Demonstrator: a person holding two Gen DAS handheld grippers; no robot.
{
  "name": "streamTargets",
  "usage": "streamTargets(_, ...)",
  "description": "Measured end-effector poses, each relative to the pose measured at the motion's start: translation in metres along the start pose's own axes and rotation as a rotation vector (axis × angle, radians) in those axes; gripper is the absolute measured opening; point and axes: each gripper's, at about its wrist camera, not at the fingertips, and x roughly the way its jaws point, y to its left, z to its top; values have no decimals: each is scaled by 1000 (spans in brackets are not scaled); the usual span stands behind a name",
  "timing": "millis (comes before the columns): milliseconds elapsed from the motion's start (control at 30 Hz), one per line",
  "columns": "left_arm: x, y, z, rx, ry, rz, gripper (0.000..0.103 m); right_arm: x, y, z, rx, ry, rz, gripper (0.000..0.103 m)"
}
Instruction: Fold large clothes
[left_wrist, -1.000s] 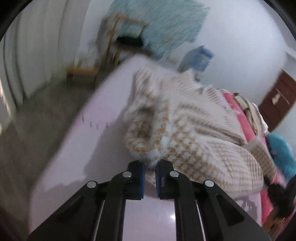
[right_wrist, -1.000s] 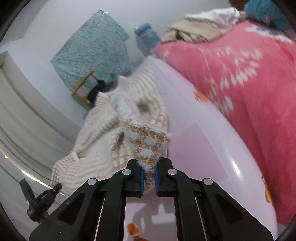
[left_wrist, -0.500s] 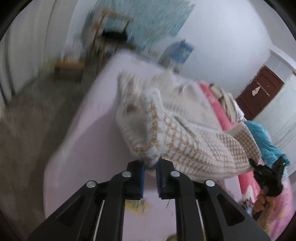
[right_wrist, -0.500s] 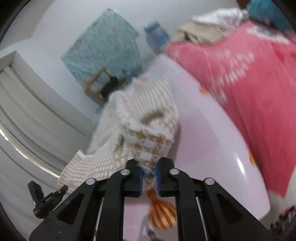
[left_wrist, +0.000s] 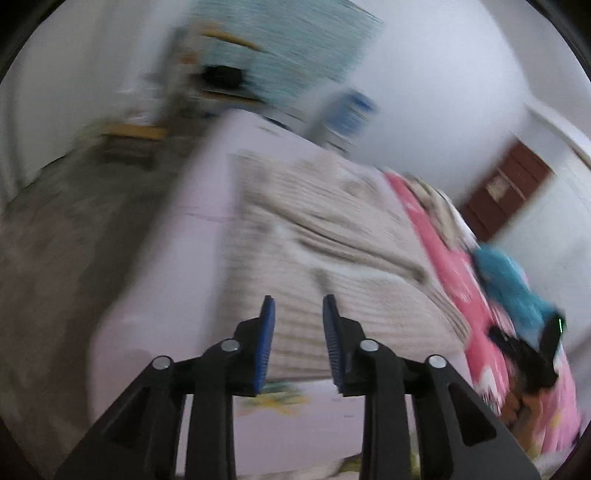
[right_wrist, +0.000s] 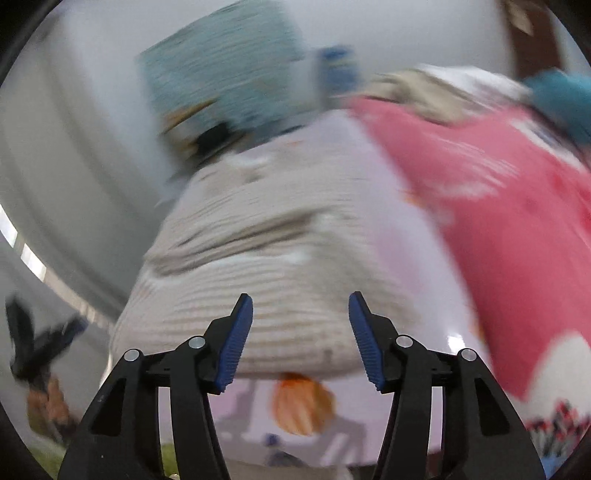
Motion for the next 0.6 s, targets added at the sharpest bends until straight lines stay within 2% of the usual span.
streamTargets(33, 18, -19, -1, 68, 43, -29, 31, 10, 18, -1, -69, 15, -5, 52)
streamTargets(133, 50, -52, -8, 193, 100, -56, 32, 35, 46, -6, -180, 68, -14, 52)
streamTargets(200, 78, -56, -18, 224, 183, -18, 32, 60, 44, -16, -190, 155, -48, 52)
streamTargets(233, 97, -50, -26, 223, 259, 36, 32, 78, 38, -27, -201, 237, -108, 51)
streamTargets(267, 107, -43, -30, 218, 300, 67, 32, 89, 32, -35, -198, 296, -122, 51)
streamTargets(333, 101, -36, -31, 214, 276, 35, 32, 83, 25, -40, -190, 289, -95, 51)
streamTargets(400, 97, -38, -26, 234, 280, 64, 32, 75, 23, -35, -190, 307, -94, 51)
streamTargets(467, 89, -39, -18, 256, 241, 76, 32, 62, 20, -24, -156, 283, -73, 51)
streamTargets(600, 89, -46, 4, 230, 197, -31, 33, 42, 18, 4, -147, 166, -63, 53)
